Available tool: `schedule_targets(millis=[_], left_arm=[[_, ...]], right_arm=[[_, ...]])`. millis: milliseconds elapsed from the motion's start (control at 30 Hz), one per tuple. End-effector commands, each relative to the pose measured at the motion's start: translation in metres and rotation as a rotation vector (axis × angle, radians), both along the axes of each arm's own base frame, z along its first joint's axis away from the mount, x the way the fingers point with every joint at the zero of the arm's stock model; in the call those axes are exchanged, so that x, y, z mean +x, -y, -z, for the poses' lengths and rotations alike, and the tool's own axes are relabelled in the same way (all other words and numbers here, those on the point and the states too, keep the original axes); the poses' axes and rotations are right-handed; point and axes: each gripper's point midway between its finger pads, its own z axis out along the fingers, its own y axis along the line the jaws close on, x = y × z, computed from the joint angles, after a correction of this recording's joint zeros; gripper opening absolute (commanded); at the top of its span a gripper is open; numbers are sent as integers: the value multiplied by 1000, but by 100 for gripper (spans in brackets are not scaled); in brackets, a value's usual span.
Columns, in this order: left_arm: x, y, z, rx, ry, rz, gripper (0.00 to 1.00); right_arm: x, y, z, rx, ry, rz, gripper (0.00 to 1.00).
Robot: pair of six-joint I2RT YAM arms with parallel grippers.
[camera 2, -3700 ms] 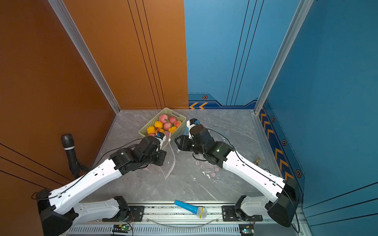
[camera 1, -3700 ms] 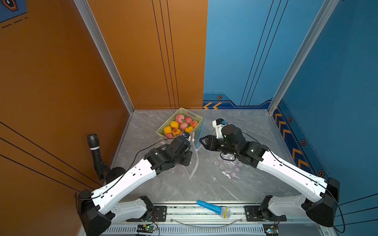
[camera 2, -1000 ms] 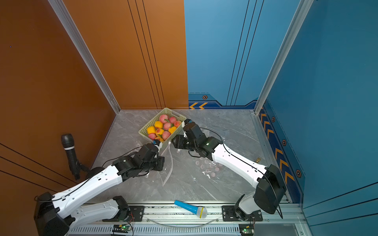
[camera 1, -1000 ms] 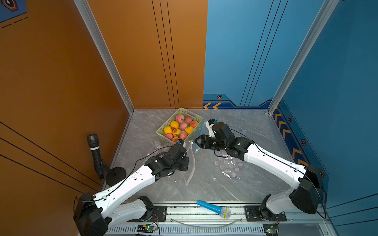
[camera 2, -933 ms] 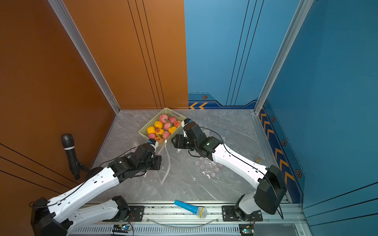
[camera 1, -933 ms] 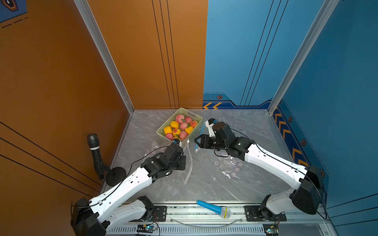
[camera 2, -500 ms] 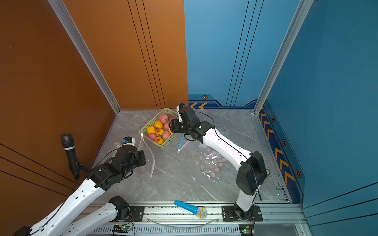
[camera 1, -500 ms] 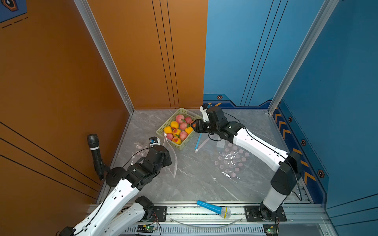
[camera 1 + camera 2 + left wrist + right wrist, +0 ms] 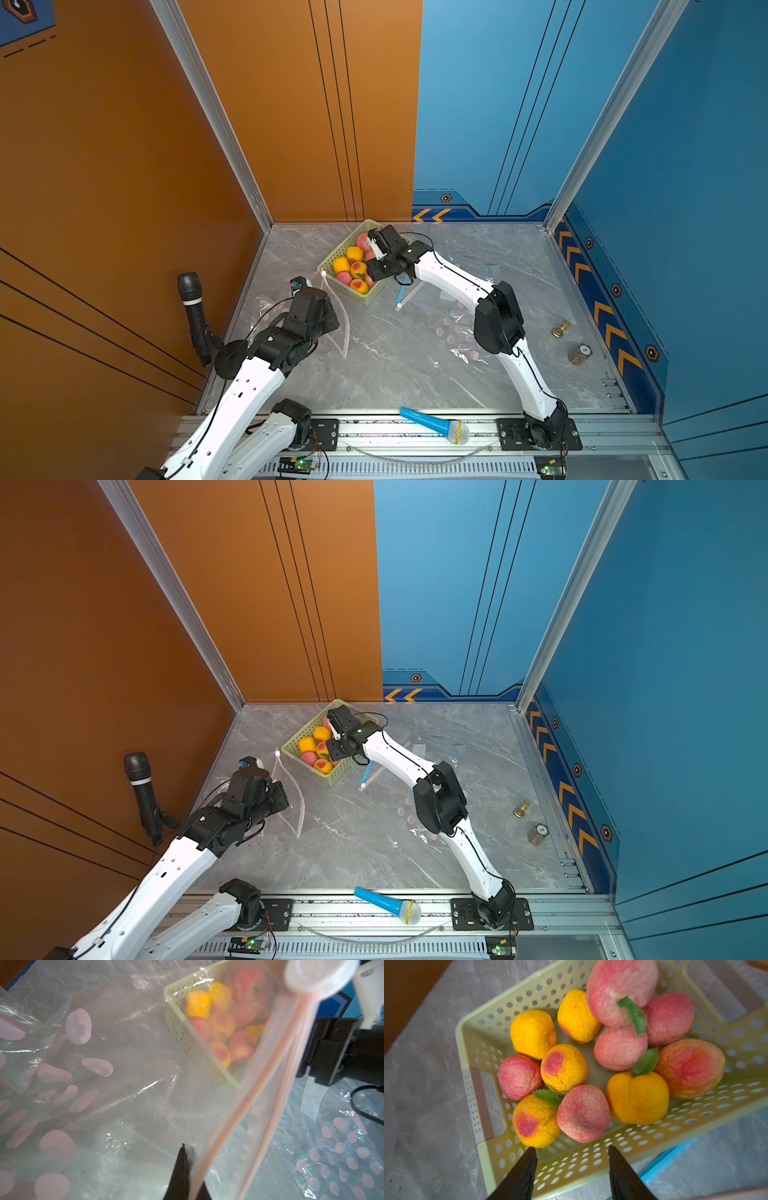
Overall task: Place the peach in a zip-top bag and seal the zipper
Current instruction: Pick up the peach from the basket.
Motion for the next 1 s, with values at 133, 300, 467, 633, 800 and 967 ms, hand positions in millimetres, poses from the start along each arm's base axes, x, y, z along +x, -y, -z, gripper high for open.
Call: schedule_targets(millis=[133, 300, 467, 633, 800, 967], left_arm=[[3, 7, 4, -44, 0, 32, 0], [2, 6, 6, -51, -2, 25, 0], [3, 6, 5, -60, 2, 21, 0], [5, 8, 1, -70, 7, 27, 0], [8, 13, -4, -90, 14, 40, 0], [11, 23, -4, -122, 0, 73, 0]], right_arm=[[8, 5, 17, -142, 39, -45, 65], [7, 9, 31, -203, 20, -65, 68], [-6, 26, 41, -323, -5, -83, 68], [-15, 53, 42, -440, -33, -70, 68], [-25, 71, 32, -455, -73, -58, 67], [-31, 64, 18, -376, -83, -74, 67]])
